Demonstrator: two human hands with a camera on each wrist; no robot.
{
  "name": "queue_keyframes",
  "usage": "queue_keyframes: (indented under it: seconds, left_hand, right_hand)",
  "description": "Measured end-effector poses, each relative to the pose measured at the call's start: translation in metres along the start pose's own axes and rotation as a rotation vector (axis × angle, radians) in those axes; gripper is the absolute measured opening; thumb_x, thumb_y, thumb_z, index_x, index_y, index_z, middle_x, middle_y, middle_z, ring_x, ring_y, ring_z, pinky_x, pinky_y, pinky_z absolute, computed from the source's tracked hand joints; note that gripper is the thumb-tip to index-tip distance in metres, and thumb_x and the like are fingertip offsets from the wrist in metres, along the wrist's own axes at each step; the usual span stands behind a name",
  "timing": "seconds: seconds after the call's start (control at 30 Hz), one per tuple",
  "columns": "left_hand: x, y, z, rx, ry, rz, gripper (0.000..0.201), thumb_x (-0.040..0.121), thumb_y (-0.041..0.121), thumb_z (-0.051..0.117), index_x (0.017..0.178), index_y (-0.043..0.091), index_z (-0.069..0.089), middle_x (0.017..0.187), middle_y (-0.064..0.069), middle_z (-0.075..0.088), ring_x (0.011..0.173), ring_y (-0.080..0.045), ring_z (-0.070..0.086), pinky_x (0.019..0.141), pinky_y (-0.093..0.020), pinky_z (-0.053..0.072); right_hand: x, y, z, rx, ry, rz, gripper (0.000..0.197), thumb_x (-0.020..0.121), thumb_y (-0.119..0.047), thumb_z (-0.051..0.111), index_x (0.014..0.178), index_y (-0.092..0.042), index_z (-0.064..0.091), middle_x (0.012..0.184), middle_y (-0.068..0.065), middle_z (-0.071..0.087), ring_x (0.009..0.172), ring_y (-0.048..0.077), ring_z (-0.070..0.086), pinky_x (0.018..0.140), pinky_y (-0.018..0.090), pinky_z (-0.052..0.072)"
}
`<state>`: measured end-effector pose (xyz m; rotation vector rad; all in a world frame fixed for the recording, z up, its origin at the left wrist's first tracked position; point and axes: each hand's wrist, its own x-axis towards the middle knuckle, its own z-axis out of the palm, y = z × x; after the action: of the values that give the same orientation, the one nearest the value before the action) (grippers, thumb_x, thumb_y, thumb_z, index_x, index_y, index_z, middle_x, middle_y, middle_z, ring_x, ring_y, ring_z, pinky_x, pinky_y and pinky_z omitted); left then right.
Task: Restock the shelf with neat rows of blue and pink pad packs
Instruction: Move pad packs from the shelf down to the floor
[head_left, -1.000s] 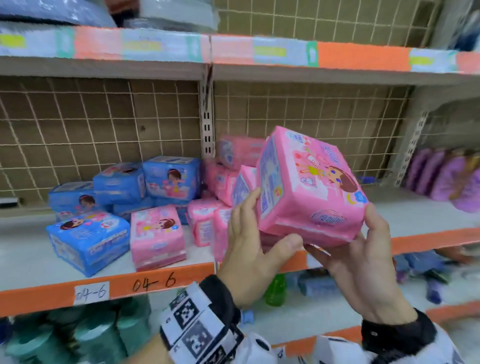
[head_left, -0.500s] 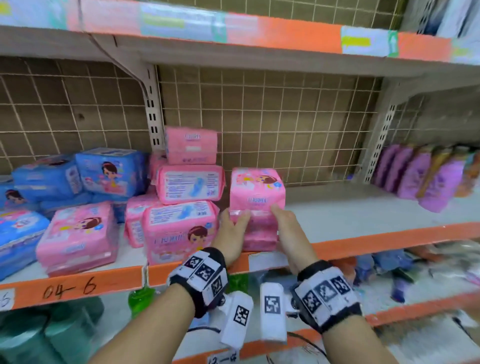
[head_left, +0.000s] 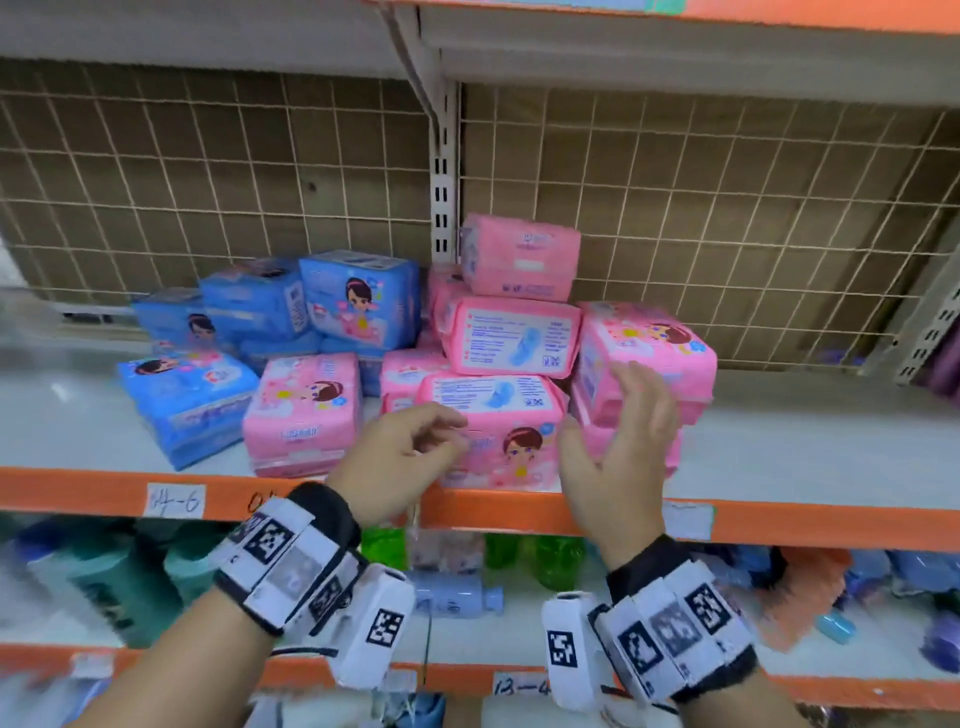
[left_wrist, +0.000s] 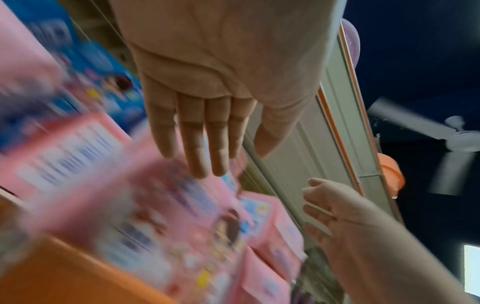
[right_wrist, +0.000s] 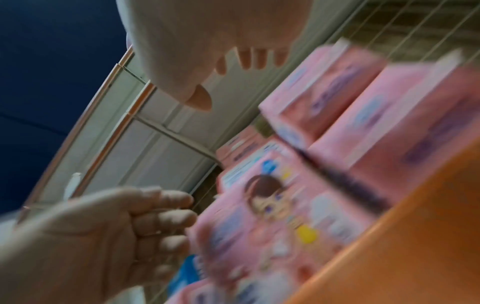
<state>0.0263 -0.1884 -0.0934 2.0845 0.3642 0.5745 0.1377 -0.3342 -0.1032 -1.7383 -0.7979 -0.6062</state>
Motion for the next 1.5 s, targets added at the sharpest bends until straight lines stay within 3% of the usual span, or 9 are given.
queue_keyframes:
  seconds: [0.2, 0.37, 0.5, 0.77, 1.13, 1.23, 1.33, 1.43, 1.5]
  left_hand:
    - [-0.018, -0.059, -0.102, 0.096, 0.261, -0.025, 0.027, 0.084, 0.005, 0.063, 0.092, 0.031, 0.060, 0.086, 0.008, 0.063, 0.081, 0.001, 0.059, 0.072, -0.004, 0.041]
    - [-0.019, -0.121, -0.185, 0.510, 0.345, -0.201, 0.047, 0.083, 0.021, 0.067, 0.127, 0.014, 0.054, 0.129, -0.013, 0.053, 0.122, -0.026, 0.046, 0.102, -0.032, 0.033]
    - [-0.006, -0.144, -0.225, 0.667, 0.238, -0.376, 0.090, 0.060, 0.065, 0.058, 0.140, 0.033, 0.034, 0.146, -0.009, 0.031, 0.136, -0.028, 0.025, 0.110, -0.040, 0.027]
    - [0.038, -0.168, -0.253, 0.687, -0.071, -0.490, 0.118, 0.048, 0.078, 0.059, 0.146, 0.037, 0.009, 0.157, -0.004, -0.009, 0.143, -0.032, 0.002, 0.113, -0.053, 0.020]
    - [-0.003, -0.186, -0.291, 0.248, 0.002, -0.257, 0.119, 0.028, 0.059, 0.068, 0.136, 0.020, 0.035, 0.125, 0.006, 0.027, 0.119, -0.006, 0.035, 0.102, -0.017, 0.025]
    - [-0.019, -0.189, -0.292, 0.005, 0.086, -0.305, 0.097, 0.048, 0.022, 0.075, 0.135, 0.011, 0.035, 0.134, -0.005, 0.036, 0.120, -0.016, 0.041, 0.104, -0.027, 0.034]
    - [-0.035, -0.185, -0.287, -0.334, 0.177, -0.367, 0.062, 0.073, -0.010, 0.056, 0.130, 0.007, 0.041, 0.129, -0.009, 0.049, 0.099, -0.019, 0.056, 0.075, -0.029, 0.050]
    - [-0.042, -0.170, -0.285, -0.641, 0.120, -0.462, 0.026, 0.091, 0.014, 0.048, 0.111, 0.017, 0.065, 0.091, 0.000, 0.072, 0.075, -0.016, 0.069, 0.056, -0.026, 0.055]
    - [-0.037, -0.159, -0.282, -0.679, 0.126, -0.463, 0.030, 0.092, 0.036, 0.050, 0.099, 0.017, 0.072, 0.089, -0.005, 0.074, 0.080, -0.020, 0.071, 0.062, -0.032, 0.059]
  right_hand:
    - [-0.015, -0.075, 0.100, 0.135, -0.396, -0.110, 0.041, 0.076, -0.021, 0.051, 0.112, -0.002, 0.054, 0.108, 0.002, 0.047, 0.106, 0.016, 0.041, 0.092, 0.015, 0.025]
    - [-0.031, -0.126, 0.197, 0.104, -0.688, -0.142, 0.037, 0.079, -0.011, 0.062, 0.114, -0.004, 0.054, 0.115, 0.013, 0.049, 0.113, 0.028, 0.043, 0.098, 0.026, 0.026]
    - [-0.036, -0.156, 0.253, 0.057, -0.744, -0.128, 0.038, 0.082, -0.015, 0.060, 0.117, -0.002, 0.051, 0.118, 0.016, 0.049, 0.115, 0.029, 0.042, 0.096, 0.026, 0.027]
    - [-0.036, -0.155, 0.285, -0.209, -0.715, -0.120, 0.029, 0.091, -0.026, 0.049, 0.111, -0.007, 0.053, 0.109, 0.012, 0.056, 0.105, 0.028, 0.050, 0.082, 0.034, 0.035]
    - [-0.041, -0.166, 0.280, -0.159, -0.794, -0.116, 0.065, 0.083, -0.051, 0.058, 0.137, -0.025, 0.033, 0.116, 0.001, 0.057, 0.112, 0.023, 0.053, 0.086, 0.030, 0.038]
    - [-0.053, -0.182, 0.286, 0.026, -0.837, -0.125, 0.076, 0.081, -0.045, 0.064, 0.143, -0.021, 0.026, 0.142, -0.002, 0.043, 0.127, 0.016, 0.040, 0.098, 0.024, 0.032]
    - [-0.067, -0.195, 0.295, 0.064, -0.800, -0.202, 0.076, 0.081, -0.041, 0.064, 0.143, -0.017, 0.027, 0.144, 0.000, 0.036, 0.129, 0.018, 0.030, 0.098, 0.019, 0.023]
    - [-0.074, -0.200, 0.299, 0.059, -0.773, -0.225, 0.069, 0.081, -0.033, 0.064, 0.140, -0.013, 0.032, 0.141, 0.003, 0.038, 0.128, 0.019, 0.029, 0.096, 0.016, 0.020]
    - [-0.076, -0.201, 0.297, 0.096, -0.777, -0.232, 0.065, 0.081, -0.024, 0.063, 0.138, -0.013, 0.035, 0.139, 0.003, 0.041, 0.126, 0.020, 0.032, 0.094, 0.013, 0.020]
